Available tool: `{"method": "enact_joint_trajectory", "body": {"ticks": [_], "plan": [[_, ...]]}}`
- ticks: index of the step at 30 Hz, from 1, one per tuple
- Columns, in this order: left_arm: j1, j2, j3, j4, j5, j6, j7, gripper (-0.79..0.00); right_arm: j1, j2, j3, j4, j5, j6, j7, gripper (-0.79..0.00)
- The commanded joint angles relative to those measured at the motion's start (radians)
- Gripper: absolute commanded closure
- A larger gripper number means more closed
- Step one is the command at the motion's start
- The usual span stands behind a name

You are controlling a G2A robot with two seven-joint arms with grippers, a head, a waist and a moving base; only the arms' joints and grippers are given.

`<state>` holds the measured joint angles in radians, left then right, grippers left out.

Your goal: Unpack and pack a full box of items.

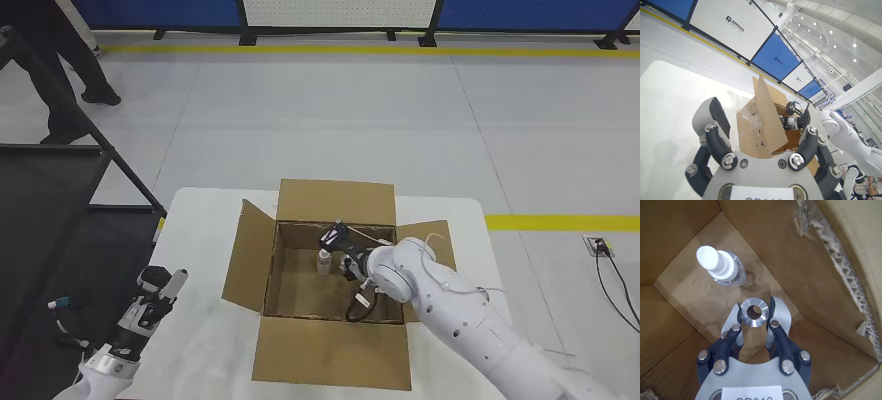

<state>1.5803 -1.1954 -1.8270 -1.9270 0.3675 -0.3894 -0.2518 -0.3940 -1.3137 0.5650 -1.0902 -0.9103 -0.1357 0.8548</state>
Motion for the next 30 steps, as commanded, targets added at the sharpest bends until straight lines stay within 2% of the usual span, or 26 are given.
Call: {"method": "enact_joint_trajectory", "body": {"ticks": [1,6,7,9,11,16,24,28,30], "plan": [[0.0,0.0,0.0,0.0,0.0,0.0,0.0,-0.785,0.006,-0.01,-0.006,0.026,0.003,-0.007,-0.001,0.0],[0.0,0.0,0.0,0.0,0.0,0.0,0.0,-0.785,0.015,-0.032,-0.018,0.071,0.002,-0.025,0.002,0.0],[0.0,0.0,0.0,0.0,0.0,0.0,0.0,-0.785,0.017,-0.036,-0.019,0.078,0.0,-0.027,0.002,-0.028],[0.0,0.0,0.0,0.0,0.0,0.0,0.0,-0.785,0.019,-0.042,-0.02,0.09,-0.001,-0.032,0.002,-0.151],[0.0,0.0,0.0,0.0,0.0,0.0,0.0,-0.785,0.02,-0.047,-0.02,0.099,-0.008,-0.037,-0.001,-0.228],[0.0,0.0,0.0,0.0,0.0,0.0,0.0,-0.785,0.013,-0.053,-0.007,0.114,-0.017,-0.045,-0.017,-0.305],[0.0,0.0,0.0,0.0,0.0,0.0,0.0,-0.785,-0.03,-0.038,0.037,0.059,-0.05,-0.054,-0.026,-0.357],[0.0,0.0,0.0,0.0,0.0,0.0,0.0,-0.785,-0.075,-0.015,0.081,-0.032,-0.082,-0.048,-0.018,-0.391],[0.0,0.0,0.0,0.0,0.0,0.0,0.0,-0.785,-0.109,0.003,0.112,-0.103,-0.101,-0.042,-0.001,-0.437]]}}
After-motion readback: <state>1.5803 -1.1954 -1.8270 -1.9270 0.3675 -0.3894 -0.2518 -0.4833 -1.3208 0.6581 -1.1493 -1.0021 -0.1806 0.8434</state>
